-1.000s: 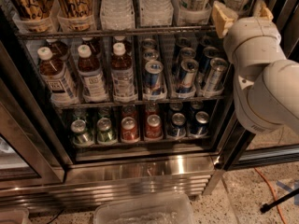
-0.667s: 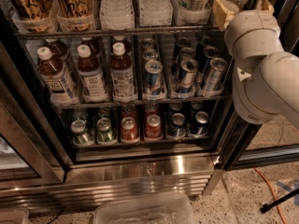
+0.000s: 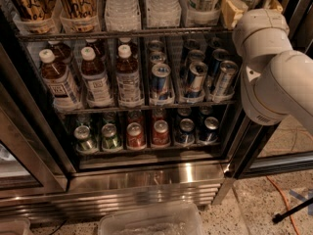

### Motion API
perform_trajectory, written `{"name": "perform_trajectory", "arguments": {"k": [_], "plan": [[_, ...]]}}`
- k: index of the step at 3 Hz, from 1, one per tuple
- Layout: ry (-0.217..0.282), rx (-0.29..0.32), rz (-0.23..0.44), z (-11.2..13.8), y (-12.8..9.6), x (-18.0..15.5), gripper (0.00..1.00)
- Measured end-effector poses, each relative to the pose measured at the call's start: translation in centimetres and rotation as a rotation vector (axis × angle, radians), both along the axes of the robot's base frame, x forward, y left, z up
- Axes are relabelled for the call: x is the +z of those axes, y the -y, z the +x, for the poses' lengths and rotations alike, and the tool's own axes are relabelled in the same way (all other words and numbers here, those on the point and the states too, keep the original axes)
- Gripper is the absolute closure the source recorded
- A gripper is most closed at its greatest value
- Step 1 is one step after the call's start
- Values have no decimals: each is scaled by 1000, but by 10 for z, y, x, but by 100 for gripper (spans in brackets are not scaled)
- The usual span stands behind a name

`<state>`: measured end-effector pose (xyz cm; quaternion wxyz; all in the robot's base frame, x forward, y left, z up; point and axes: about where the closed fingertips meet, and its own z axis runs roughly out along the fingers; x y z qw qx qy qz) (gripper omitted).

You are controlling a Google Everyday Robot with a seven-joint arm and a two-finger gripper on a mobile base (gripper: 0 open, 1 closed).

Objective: Pick 7up can from top shelf of fridge

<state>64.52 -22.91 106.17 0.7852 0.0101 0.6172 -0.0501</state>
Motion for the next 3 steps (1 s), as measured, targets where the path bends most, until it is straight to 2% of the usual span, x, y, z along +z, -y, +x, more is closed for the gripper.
{"name": "perform_trajectory", "arguments": {"k": [3], "plan": [[21,-21,15,6,6,6,34]]}}
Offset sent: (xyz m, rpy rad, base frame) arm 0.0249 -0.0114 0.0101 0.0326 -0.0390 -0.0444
